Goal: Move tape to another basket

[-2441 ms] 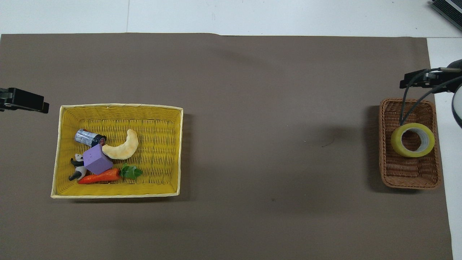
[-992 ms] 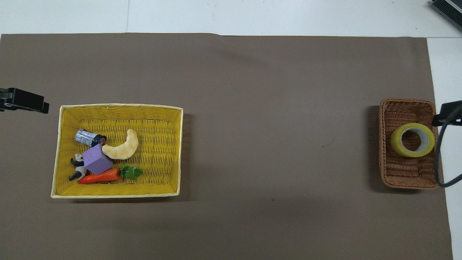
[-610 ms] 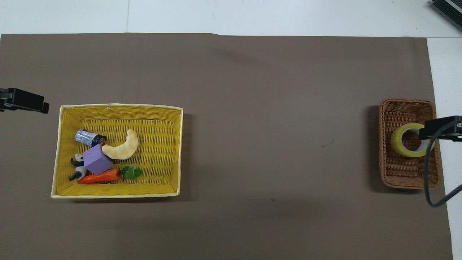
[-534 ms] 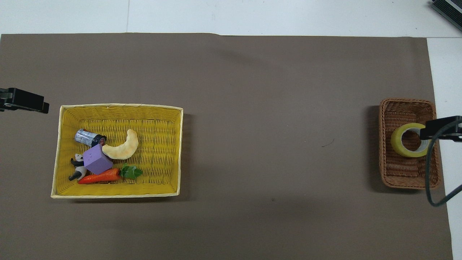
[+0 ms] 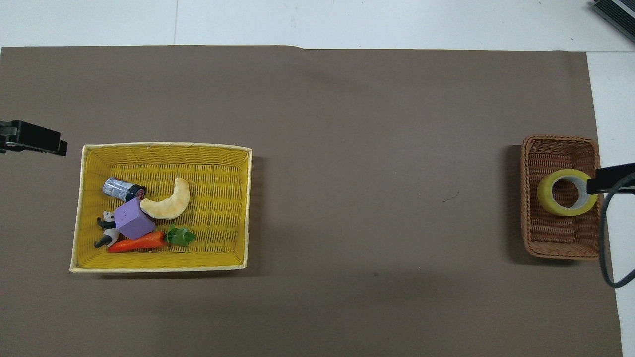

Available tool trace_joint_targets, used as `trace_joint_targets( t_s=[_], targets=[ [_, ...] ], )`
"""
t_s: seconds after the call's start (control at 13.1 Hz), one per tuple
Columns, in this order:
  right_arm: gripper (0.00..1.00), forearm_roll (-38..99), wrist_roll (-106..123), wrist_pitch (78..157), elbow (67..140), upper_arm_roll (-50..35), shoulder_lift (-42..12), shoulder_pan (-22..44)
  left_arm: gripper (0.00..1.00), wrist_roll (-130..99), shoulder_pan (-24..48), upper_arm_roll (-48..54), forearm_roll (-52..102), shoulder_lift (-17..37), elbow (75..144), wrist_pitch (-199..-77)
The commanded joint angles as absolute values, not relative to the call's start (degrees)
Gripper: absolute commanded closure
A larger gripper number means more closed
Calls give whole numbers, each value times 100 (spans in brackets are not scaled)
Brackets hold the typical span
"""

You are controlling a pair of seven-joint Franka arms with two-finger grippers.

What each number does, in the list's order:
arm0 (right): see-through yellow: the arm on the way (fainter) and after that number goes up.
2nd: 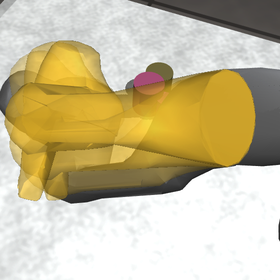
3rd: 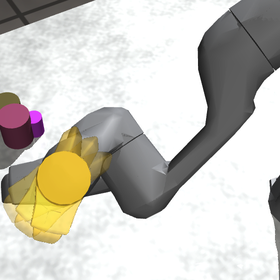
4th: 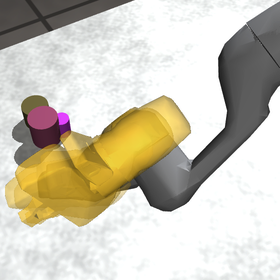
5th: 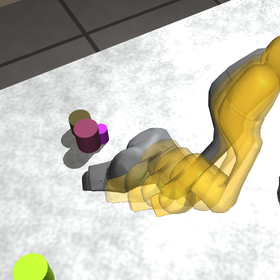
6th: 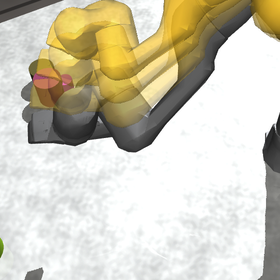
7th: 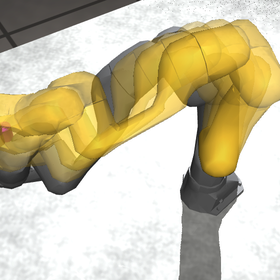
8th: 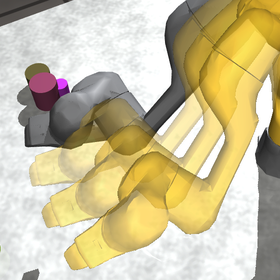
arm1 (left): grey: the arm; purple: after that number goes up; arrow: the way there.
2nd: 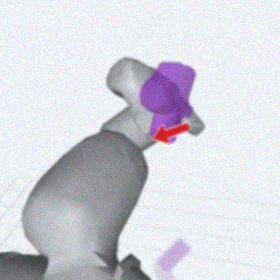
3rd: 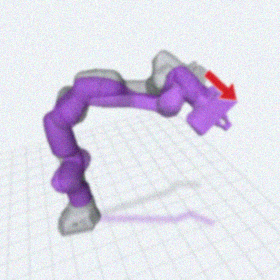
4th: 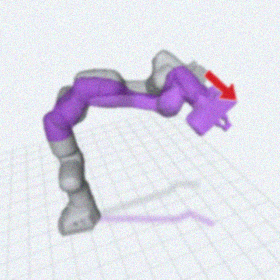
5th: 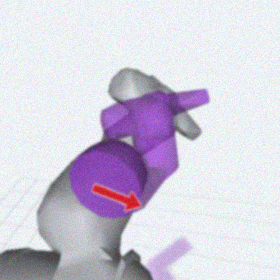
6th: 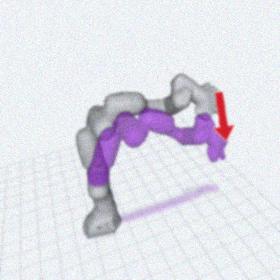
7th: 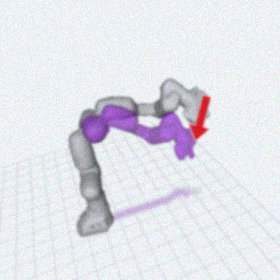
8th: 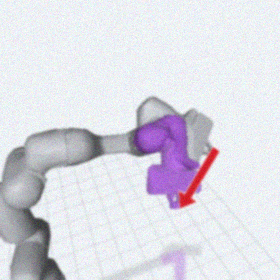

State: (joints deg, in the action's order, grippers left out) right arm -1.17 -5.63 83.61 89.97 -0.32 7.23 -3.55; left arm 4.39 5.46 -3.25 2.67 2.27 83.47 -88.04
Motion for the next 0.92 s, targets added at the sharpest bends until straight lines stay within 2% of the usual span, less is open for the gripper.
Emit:
trace_joint_targets(
  t_s=[0.0,0.15,0.69,0.84],
  targets=[
    [0,-97,-378,8358,9000,403,712,16,0,519,536,-325,149,202,8323,-8719],
    [0,-106,-378,8332,8982,623,703,211,0,519,536,-325,149,202,8323,-8719],
    [0,-105,-431,8227,9035,615,721,229,0,519,536,-325,149,202,8323,-8719],
    [0,-114,-404,7973,9035,624,721,211,0,519,536,-325,149,202,8323,-8719]
  ],
)
